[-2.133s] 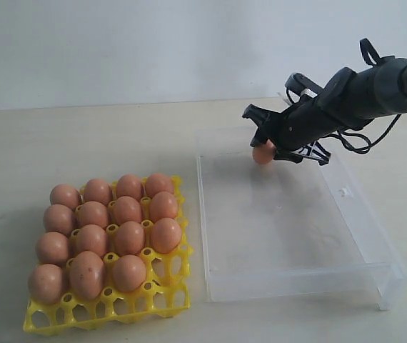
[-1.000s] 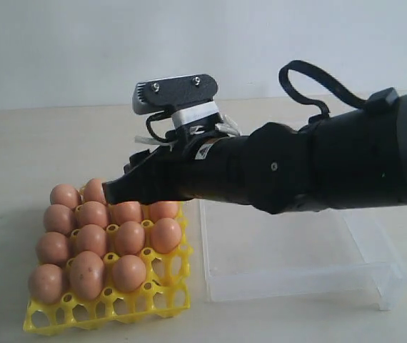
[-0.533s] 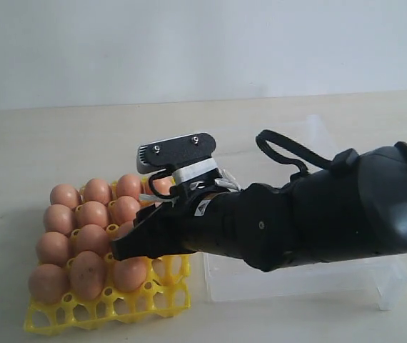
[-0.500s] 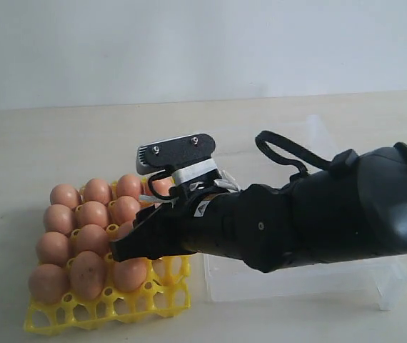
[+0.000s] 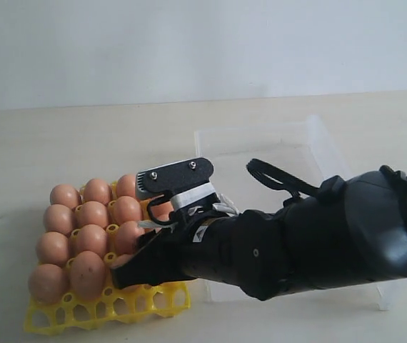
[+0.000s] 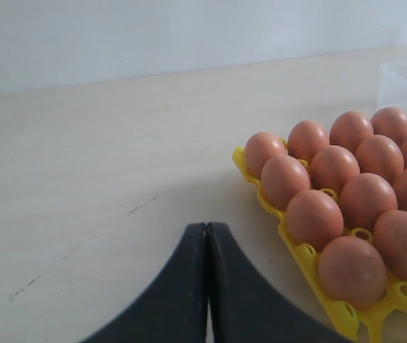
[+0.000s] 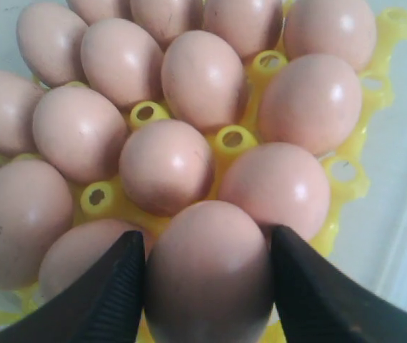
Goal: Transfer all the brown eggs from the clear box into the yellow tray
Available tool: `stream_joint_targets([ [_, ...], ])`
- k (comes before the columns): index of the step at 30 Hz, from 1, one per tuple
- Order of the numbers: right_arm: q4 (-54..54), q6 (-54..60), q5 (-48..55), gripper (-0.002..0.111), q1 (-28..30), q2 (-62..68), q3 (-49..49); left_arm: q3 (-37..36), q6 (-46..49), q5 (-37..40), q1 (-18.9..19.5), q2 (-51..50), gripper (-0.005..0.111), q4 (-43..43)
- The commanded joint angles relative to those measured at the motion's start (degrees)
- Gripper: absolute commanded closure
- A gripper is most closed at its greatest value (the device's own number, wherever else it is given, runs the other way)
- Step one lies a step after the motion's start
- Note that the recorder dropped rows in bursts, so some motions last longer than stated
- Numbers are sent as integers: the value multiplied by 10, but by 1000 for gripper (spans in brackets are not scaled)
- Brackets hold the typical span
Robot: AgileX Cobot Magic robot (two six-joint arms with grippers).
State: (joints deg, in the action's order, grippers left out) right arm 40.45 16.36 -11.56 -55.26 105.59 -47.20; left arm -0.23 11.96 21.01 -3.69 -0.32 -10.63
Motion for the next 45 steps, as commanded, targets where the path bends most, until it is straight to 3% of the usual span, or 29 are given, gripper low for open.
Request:
stream_joint_targets([
  [1, 2, 1, -9, 108, -1, -3, 11, 2, -2, -6, -2, 3, 107, -1],
  [12, 0, 1, -10, 106, -1, -3, 10, 2, -2, -6, -2, 3, 107, -1],
  [16, -1, 1, -10, 93, -1, -3, 10, 2, -2, -6, -2, 3, 107, -1],
  [24, -1, 1, -13, 53, -1, -7, 9, 2, -2, -6, -2, 3, 107, -1],
  [27, -6, 1, -19, 44, -1, -18, 9, 2, -2, -6, -2, 3, 107, -1],
  [41, -7, 39, -49, 43, -1, -114, 9, 2, -2, -6, -2, 3, 107, -1],
  [45, -7, 70, -49, 49, -1, -173, 14, 2, -2, -6, -2, 3, 107, -1],
])
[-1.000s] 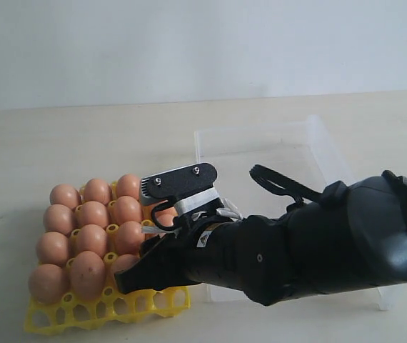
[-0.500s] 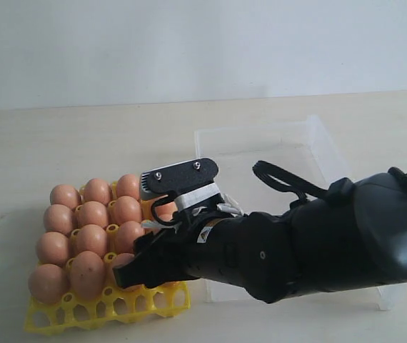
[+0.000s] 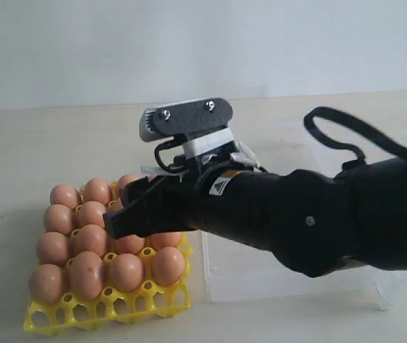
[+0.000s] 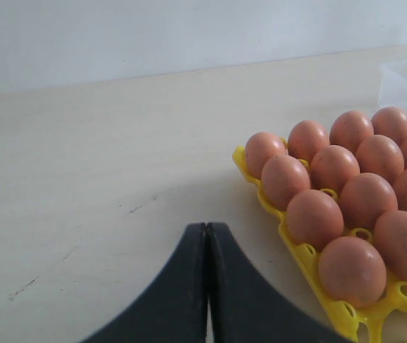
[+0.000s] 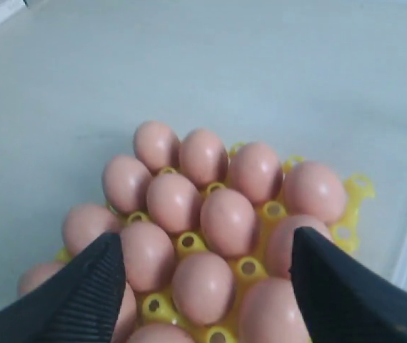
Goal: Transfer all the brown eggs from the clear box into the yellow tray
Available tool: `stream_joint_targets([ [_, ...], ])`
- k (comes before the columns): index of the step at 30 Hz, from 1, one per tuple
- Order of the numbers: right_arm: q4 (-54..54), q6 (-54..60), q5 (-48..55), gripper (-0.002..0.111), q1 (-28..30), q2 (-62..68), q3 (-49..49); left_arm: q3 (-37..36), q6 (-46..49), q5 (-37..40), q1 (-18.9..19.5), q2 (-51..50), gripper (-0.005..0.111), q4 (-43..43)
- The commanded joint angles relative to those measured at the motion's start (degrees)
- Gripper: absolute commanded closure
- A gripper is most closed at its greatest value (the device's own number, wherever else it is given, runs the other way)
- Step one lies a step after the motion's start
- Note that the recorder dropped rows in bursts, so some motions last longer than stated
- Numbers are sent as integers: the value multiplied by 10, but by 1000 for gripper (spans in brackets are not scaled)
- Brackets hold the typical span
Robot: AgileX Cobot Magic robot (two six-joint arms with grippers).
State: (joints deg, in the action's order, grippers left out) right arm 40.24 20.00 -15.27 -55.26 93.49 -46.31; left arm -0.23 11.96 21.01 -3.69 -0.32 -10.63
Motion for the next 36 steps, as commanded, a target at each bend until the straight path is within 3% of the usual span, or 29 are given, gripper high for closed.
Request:
stream_joint_targets([
  [1, -5, 48, -14, 54, -1, -69, 10, 2, -2, -6, -2, 3, 107, -1],
  [3, -5, 89, -21, 68, -1, -100, 20, 2, -2, -6, -2, 3, 107, -1],
  [7, 4, 178, -59, 106, -1, -164, 49, 2, -2, -6, -2, 3, 107, -1],
  [8, 15, 201, -68, 108, -1, -179, 55, 2, -2, -6, -2, 3, 107, -1],
  [11, 139, 335, -76, 108, 1, -214, 65, 2, -2, -6, -2, 3, 107, -1],
  [14, 337, 563, -117, 108, 1, -249, 65, 2, -2, -6, -2, 3, 107, -1],
  [15, 409, 639, -159, 108, 1, -264, 65, 2, -2, -6, -2, 3, 107, -1],
  [18, 490, 778, -277, 108, 1, -296, 65, 2, -2, -6, -2, 3, 107, -1],
  [23, 519, 836, -307, 108, 1, -343, 65, 2, -2, -6, -2, 3, 107, -1],
  [29, 577, 918, -274, 108, 1, -361, 68, 2, -1, -6, -2, 3, 107, -1],
  [36, 587, 884, -84, 108, 56, -335, 75, 2, -1, -6, -2, 3, 107, -1],
])
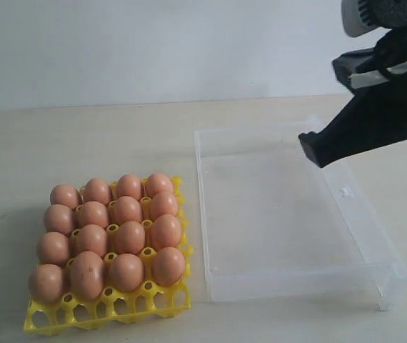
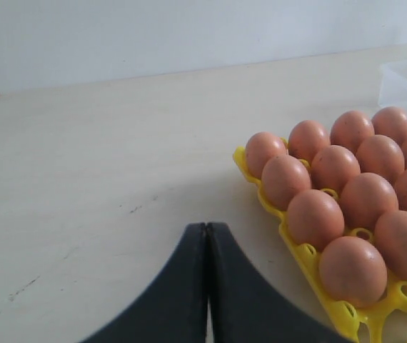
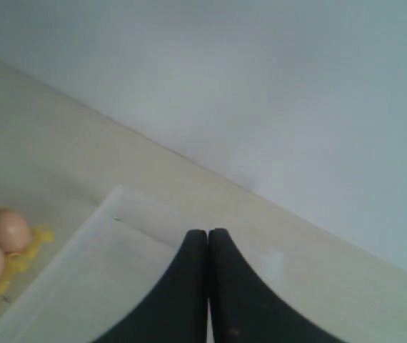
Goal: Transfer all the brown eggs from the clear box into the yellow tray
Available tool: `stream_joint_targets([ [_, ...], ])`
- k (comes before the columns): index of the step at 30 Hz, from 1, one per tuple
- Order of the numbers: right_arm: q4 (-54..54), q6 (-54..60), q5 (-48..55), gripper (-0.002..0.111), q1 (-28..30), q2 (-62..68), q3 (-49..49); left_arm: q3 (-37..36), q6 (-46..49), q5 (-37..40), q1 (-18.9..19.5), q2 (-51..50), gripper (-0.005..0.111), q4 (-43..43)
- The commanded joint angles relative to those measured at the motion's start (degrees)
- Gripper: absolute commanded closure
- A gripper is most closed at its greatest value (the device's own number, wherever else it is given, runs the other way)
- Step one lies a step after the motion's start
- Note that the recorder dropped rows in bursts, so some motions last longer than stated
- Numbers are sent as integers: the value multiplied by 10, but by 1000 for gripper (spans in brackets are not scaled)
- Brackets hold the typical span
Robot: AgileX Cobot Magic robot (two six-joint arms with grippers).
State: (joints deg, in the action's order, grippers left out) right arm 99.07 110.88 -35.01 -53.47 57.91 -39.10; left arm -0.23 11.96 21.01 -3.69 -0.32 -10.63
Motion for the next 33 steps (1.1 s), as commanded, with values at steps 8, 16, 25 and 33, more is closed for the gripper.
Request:
stream_joint_targets([
  [8, -39, -32, 233, 108, 95, 88, -13, 2, -1, -6, -2, 3, 107, -1],
  [16, -56, -32, 231, 108, 95, 94, -20, 2, -2, -6, -2, 3, 107, -1],
  [25, -67, -30, 216, 108, 95, 68, -20, 2, -1, -6, -2, 3, 107, -1],
  [33, -72, -28, 176, 108, 116, -59, 6, 2, -1, -6, -2, 3, 107, -2],
])
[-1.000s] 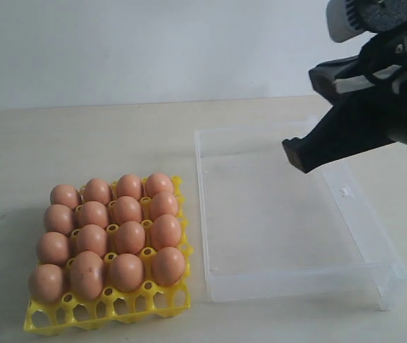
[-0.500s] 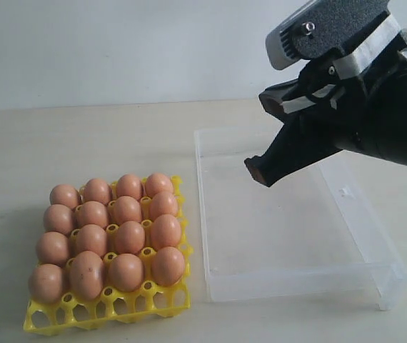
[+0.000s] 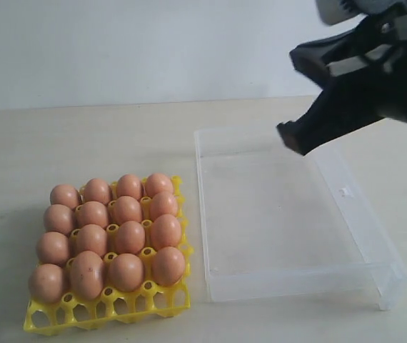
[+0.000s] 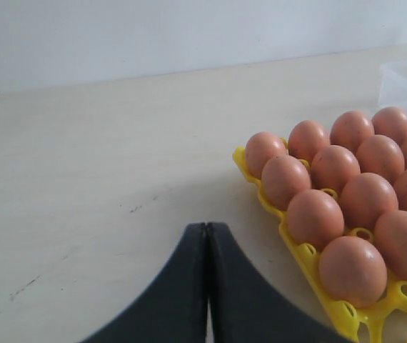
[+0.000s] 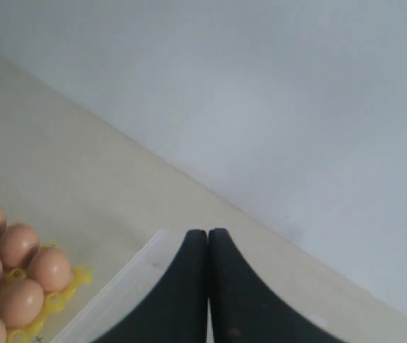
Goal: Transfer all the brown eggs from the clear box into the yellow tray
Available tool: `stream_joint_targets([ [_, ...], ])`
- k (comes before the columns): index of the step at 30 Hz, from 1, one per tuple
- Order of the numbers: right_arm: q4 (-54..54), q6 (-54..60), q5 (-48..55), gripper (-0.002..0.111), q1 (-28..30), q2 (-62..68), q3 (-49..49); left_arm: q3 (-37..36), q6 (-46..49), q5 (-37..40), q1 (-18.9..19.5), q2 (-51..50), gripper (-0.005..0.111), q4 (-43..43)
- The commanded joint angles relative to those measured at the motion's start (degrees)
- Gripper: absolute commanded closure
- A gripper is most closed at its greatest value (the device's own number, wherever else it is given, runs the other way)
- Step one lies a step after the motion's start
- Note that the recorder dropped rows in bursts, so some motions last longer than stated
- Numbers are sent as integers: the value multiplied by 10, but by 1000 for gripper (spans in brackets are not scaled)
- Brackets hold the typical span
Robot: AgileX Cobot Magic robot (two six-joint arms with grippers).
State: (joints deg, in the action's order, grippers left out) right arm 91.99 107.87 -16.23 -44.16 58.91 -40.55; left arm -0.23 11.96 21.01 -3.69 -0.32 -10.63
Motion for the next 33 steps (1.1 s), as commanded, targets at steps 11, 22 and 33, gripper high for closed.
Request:
stream_joint_targets([
  [11, -7, 2, 87, 108, 235, -301, 241, 2, -1, -6, -2, 3, 107, -2],
  [22, -7, 1, 134, 108, 383, -522, 403, 2, -2, -6, -2, 3, 107, -2],
  [33, -5, -2, 146, 108, 390, -589, 406, 2, -1, -6, -2, 3, 107, -2],
])
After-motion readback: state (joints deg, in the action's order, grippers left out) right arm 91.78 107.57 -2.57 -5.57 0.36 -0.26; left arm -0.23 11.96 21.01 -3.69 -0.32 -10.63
